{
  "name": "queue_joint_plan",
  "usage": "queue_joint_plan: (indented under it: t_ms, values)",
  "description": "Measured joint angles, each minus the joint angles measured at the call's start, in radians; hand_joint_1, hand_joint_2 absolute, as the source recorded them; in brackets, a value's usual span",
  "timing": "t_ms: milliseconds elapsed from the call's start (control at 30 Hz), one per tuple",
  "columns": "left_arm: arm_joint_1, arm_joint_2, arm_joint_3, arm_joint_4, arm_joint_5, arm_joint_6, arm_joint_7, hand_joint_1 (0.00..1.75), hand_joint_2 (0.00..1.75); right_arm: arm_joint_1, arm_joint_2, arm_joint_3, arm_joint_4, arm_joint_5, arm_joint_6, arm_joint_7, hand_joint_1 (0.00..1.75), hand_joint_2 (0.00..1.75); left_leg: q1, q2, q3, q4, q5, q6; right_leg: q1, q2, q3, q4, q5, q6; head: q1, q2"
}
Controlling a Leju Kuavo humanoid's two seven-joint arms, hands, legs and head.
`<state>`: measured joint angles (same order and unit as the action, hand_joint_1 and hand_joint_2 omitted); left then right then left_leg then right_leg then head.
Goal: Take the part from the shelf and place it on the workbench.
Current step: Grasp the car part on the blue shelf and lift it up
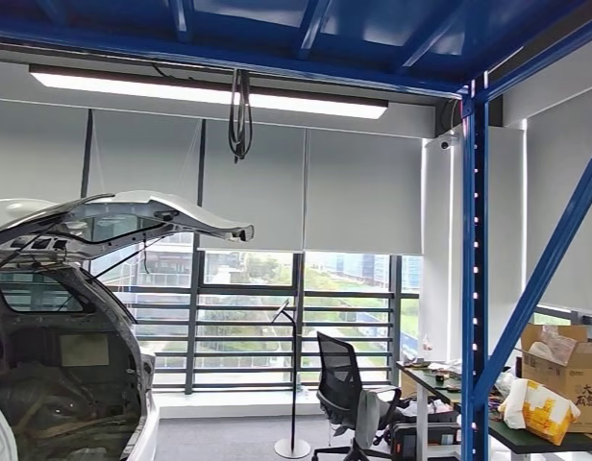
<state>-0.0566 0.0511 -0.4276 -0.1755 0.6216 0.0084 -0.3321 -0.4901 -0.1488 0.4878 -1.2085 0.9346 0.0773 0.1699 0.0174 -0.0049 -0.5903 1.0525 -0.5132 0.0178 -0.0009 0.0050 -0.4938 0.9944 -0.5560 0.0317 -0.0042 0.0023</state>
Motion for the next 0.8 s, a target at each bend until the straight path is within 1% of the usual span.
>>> queue_joint_plan:
  t_ms: [233,433,800]
  values:
    - [0.000,0.000,0.000,0.000,0.000,-0.001,-0.001,0.00,0.00,-0.042,0.000,0.044,0.024,-0.057,0.012,0.006,0.00,1.75,0.000,0.000,0.000,0.000,0.000,0.000,0.000,0.000,0.000,0.000,0.000,0.000,0.000,0.000]
    - [-0.006,0.000,0.000,0.000,0.000,0.000,0.003,0.00,0.00,-0.070,0.004,0.082,0.055,-0.014,-0.041,0.030,0.00,1.75,0.000,0.000,0.000,0.000,0.000,0.000,0.000,0.000,0.000,0.000,0.000,0.000,0.000,0.000]
    - [-0.011,0.000,0.000,0.000,0.000,-0.001,0.006,0.00,0.00,-0.112,0.032,0.115,0.114,-0.002,-0.027,0.040,0.00,1.75,0.000,0.000,0.000,0.000,0.000,0.000,0.000,0.000,0.000,0.000,0.000,0.000,0.000,0.000]
